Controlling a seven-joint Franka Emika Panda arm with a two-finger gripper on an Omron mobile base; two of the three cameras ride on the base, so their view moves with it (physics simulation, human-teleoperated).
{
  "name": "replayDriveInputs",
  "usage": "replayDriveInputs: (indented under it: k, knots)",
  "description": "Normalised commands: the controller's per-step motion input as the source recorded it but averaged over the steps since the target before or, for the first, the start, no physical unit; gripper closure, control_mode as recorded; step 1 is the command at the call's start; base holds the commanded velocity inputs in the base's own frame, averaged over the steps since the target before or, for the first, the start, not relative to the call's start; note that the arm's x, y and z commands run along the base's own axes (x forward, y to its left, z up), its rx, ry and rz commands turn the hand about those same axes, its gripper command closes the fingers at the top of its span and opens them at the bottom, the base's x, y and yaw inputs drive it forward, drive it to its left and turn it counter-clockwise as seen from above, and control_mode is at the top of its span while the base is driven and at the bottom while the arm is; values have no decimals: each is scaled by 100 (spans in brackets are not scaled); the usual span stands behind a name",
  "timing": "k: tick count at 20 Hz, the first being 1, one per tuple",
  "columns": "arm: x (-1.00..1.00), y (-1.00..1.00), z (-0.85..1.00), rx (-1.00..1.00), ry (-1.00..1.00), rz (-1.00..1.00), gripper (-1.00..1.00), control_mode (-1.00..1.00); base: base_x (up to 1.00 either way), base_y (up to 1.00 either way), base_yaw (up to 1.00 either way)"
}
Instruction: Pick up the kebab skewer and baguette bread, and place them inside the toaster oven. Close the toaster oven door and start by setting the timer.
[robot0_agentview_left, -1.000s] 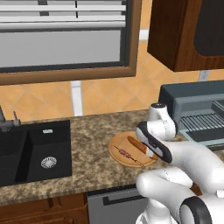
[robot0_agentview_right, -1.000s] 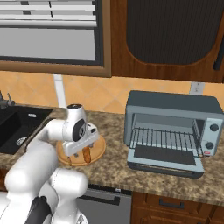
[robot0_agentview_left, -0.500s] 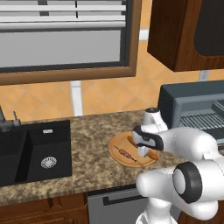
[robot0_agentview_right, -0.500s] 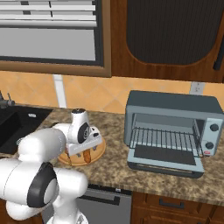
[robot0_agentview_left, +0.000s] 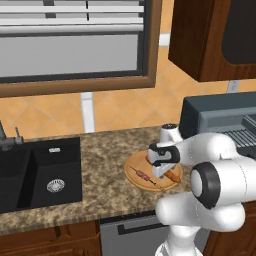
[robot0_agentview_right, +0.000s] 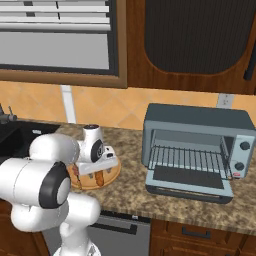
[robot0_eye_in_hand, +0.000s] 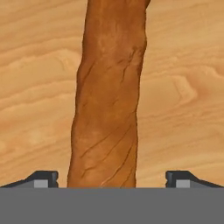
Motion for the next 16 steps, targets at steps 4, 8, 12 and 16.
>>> replayDriveInputs:
  k: [4, 8, 12, 16]
  knots:
    - [-19, 0, -8, 0, -3, -3, 100, -100, 0, 0, 0]
    - [-38, -7, 21, 0, -1, 2, 100, -100, 0, 0, 0]
    - [-78, -48, 100, 2, -7, 24, 100, -100, 0, 0, 0]
    - [-87, -86, 100, 0, -20, 27, 100, -100, 0, 0, 0]
